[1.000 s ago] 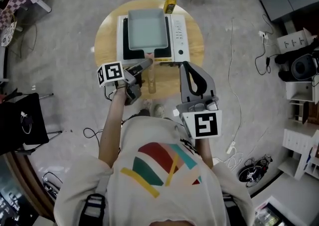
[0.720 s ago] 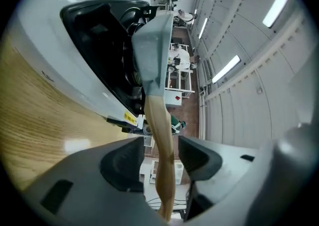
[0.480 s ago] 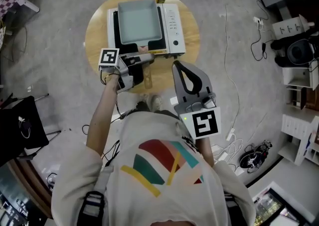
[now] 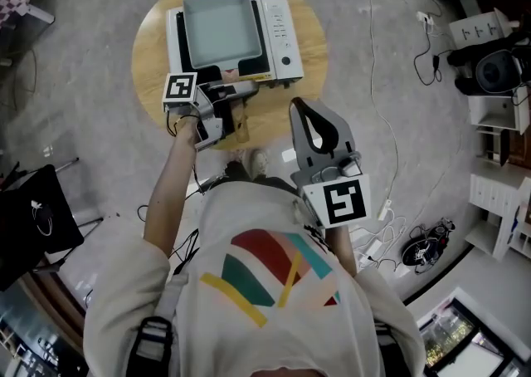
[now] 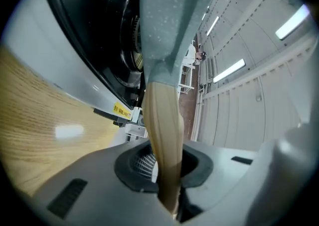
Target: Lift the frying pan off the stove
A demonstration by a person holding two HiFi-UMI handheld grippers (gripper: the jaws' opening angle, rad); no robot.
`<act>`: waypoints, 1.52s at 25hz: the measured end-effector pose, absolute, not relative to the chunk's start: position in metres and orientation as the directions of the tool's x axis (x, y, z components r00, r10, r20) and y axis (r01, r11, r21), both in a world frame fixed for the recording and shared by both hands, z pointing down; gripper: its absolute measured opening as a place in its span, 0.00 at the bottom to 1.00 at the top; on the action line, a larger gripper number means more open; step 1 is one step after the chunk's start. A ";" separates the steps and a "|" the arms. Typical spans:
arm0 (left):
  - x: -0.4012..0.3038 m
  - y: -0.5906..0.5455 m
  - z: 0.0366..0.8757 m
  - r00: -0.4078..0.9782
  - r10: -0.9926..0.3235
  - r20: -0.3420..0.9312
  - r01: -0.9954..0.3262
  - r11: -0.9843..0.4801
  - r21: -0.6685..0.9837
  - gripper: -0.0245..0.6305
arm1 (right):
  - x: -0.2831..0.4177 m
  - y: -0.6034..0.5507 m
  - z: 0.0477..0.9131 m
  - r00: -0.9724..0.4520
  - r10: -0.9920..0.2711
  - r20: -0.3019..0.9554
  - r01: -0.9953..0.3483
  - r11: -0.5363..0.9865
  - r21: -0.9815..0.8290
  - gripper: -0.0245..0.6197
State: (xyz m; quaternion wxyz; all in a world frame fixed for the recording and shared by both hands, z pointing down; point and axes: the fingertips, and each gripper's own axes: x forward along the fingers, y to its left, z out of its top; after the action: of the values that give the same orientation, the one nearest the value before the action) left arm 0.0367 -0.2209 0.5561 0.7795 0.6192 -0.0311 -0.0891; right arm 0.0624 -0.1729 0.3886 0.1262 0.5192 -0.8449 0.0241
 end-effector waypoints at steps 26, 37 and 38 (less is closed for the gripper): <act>0.038 -0.218 0.552 0.989 -0.130 -0.070 0.092 0.165 0.982 0.06 | 0.050 -0.176 0.409 -0.463 -0.838 0.289 -0.870 0.492 0.032 0.04; 0.040 -0.214 0.549 0.996 -0.087 -0.027 0.037 0.121 0.992 0.06 | 0.044 -0.178 0.413 -0.491 -0.819 0.297 -0.851 0.524 0.036 0.04; 0.040 -0.214 0.545 0.995 -0.092 -0.045 0.056 0.117 0.992 0.06 | 0.042 -0.177 0.413 -0.496 -0.816 0.296 -0.848 0.529 0.036 0.04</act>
State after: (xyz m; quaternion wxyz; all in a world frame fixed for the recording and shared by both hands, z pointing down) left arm 0.0404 -0.2136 0.5446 0.7473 0.6625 -0.0139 -0.0495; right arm 0.0424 -0.1775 0.4132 0.1394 0.4822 -0.8630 0.0570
